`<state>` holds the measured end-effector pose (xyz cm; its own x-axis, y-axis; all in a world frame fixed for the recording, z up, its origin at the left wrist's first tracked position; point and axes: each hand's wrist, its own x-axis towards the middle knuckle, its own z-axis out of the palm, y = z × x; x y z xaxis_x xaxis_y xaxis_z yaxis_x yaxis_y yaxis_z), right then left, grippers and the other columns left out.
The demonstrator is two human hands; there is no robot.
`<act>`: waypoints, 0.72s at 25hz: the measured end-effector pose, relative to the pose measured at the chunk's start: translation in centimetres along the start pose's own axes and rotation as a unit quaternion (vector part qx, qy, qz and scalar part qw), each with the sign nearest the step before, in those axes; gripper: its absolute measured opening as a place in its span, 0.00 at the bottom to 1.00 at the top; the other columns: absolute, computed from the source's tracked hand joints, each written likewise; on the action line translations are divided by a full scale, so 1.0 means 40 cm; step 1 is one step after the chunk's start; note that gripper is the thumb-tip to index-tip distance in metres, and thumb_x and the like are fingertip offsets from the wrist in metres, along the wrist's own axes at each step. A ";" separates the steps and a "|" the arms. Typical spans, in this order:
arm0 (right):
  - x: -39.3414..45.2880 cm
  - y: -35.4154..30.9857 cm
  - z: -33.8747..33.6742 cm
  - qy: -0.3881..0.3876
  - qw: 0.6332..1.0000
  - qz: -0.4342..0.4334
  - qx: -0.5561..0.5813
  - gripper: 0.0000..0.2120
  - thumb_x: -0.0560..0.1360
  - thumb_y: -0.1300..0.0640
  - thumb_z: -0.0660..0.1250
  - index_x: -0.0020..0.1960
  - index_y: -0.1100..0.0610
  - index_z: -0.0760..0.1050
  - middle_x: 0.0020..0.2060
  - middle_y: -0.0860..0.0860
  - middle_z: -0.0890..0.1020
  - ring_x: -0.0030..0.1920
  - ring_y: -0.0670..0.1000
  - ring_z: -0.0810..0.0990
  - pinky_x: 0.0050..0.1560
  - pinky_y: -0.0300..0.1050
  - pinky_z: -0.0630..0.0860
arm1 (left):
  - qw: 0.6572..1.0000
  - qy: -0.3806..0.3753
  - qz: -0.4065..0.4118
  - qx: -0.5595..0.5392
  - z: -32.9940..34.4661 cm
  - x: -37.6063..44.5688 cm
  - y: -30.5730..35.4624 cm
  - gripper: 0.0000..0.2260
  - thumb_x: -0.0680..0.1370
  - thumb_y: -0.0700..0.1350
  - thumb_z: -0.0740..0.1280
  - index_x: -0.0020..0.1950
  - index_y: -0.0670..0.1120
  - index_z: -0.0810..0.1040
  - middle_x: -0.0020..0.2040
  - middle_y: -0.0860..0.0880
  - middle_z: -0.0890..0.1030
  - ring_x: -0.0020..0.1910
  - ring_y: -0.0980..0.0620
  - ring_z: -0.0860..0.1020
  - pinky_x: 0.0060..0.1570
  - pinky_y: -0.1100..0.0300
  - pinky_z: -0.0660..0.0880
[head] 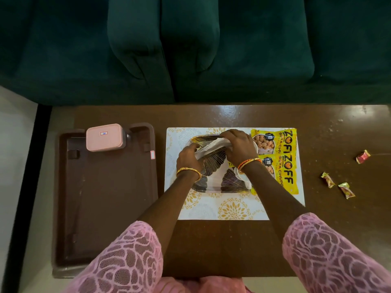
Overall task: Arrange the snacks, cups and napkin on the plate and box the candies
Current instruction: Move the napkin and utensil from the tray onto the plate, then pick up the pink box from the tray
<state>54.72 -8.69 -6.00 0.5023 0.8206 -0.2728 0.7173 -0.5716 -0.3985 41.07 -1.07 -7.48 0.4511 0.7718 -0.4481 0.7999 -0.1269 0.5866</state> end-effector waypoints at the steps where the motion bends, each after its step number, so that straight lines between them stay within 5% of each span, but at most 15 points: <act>1: -0.008 -0.010 -0.007 0.011 1.000 0.006 0.014 0.22 0.68 0.66 0.65 0.61 0.55 0.74 0.62 0.56 0.77 0.64 0.59 0.71 0.67 0.56 0.63 | 1.000 0.001 -0.001 -0.007 -0.006 -0.009 -0.007 0.20 0.71 0.39 0.72 0.62 0.42 0.75 0.58 0.40 0.81 0.57 0.40 0.77 0.57 0.47 0.76; 5: -0.046 -0.086 -0.038 0.102 0.988 0.020 0.111 0.17 0.65 0.69 0.63 0.52 0.61 0.76 0.54 0.58 0.79 0.56 0.60 0.74 0.56 0.51 0.71 | 0.998 0.036 0.016 -0.053 -0.061 -0.064 -0.041 0.18 0.71 0.34 0.69 0.60 0.41 0.76 0.57 0.40 0.79 0.56 0.43 0.77 0.54 0.56 0.74; 9: -0.080 -0.239 -0.034 0.166 0.969 0.018 0.185 0.06 0.69 0.66 0.65 0.45 0.63 0.77 0.46 0.60 0.80 0.49 0.59 0.76 0.50 0.48 0.73 | 0.979 0.135 -0.019 -0.152 -0.165 -0.132 -0.114 0.07 0.74 0.39 0.67 0.52 0.43 0.80 0.50 0.44 0.83 0.43 0.52 0.79 0.41 0.66 0.73; 11: -0.074 -0.357 0.000 0.131 0.973 -0.027 0.190 0.04 0.69 0.63 0.66 0.43 0.62 0.77 0.45 0.59 0.80 0.48 0.59 0.77 0.49 0.47 0.73 | 0.953 0.187 -0.108 -0.211 -0.245 -0.136 -0.189 0.05 0.75 0.41 0.67 0.48 0.43 0.81 0.46 0.42 0.84 0.42 0.49 0.80 0.41 0.63 0.76; 14: -0.012 -0.521 0.077 0.001 0.986 -0.084 0.147 0.09 0.70 0.60 0.68 0.49 0.60 0.78 0.52 0.59 0.79 0.53 0.59 0.76 0.52 0.48 0.74 | 0.906 0.189 -0.247 -0.286 -0.358 -0.089 -0.308 0.08 0.75 0.43 0.66 0.48 0.39 0.81 0.49 0.36 0.83 0.49 0.37 0.81 0.54 0.43 0.77; 18: 0.127 -0.682 0.187 -0.094 0.985 -0.148 0.002 0.29 0.70 0.57 0.70 0.69 0.56 0.65 0.71 0.58 0.66 0.69 0.60 0.66 0.67 0.56 0.68 | 0.885 0.148 -0.299 -0.324 -0.472 -0.007 -0.425 0.15 0.76 0.45 0.64 0.62 0.42 0.72 0.54 0.41 0.80 0.48 0.42 0.80 0.56 0.48 0.76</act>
<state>34.10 11.09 -3.09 0.1733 0.9374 -0.3021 0.8160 -0.3084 -0.4889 19.90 12.64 -4.60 -0.1769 0.7211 -0.6698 0.4215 0.6705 0.6105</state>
